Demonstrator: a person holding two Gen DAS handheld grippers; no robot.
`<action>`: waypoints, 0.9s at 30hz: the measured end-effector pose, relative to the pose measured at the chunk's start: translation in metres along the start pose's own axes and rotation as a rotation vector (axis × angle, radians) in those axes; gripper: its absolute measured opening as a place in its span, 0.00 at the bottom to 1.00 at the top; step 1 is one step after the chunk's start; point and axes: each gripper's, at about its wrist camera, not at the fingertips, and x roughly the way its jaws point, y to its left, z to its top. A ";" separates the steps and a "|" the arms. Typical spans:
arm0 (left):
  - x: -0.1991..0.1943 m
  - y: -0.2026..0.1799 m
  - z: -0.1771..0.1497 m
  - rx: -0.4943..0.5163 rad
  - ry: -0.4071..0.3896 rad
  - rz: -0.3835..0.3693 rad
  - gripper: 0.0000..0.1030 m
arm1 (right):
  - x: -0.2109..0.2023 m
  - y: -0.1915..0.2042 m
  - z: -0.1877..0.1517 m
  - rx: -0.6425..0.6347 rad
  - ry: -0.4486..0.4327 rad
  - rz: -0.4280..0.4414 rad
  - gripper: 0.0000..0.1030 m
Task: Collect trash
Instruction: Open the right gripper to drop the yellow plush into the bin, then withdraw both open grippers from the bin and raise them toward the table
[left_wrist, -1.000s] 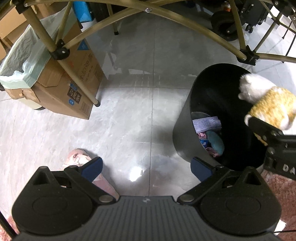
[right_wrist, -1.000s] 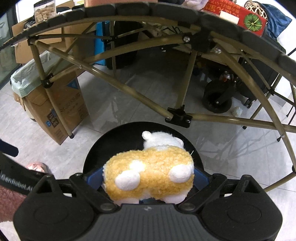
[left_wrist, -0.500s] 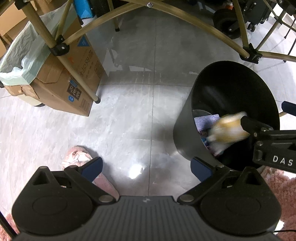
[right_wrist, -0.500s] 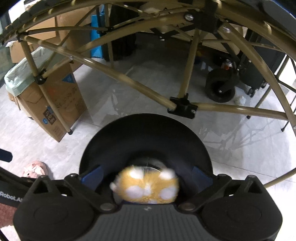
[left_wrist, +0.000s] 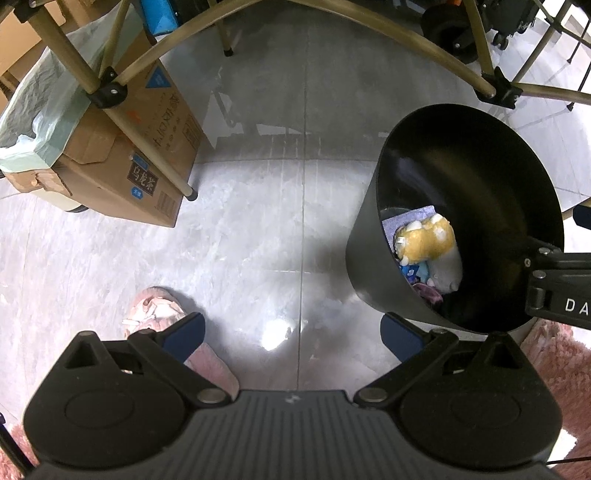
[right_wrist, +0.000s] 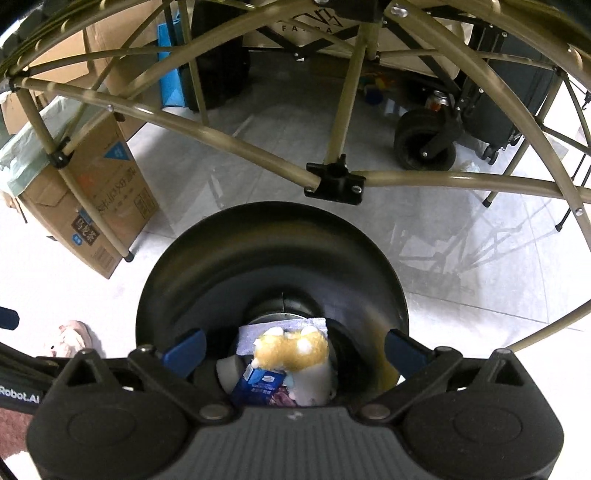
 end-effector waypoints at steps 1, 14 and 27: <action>0.000 -0.001 0.000 0.002 0.000 0.000 1.00 | 0.000 0.000 0.000 -0.001 0.001 0.000 1.00; 0.000 -0.005 0.000 0.015 -0.002 0.004 1.00 | -0.001 -0.002 -0.005 0.001 0.065 -0.002 1.00; 0.001 -0.008 0.000 0.024 0.001 0.016 1.00 | -0.008 -0.002 -0.012 -0.020 0.122 0.013 1.00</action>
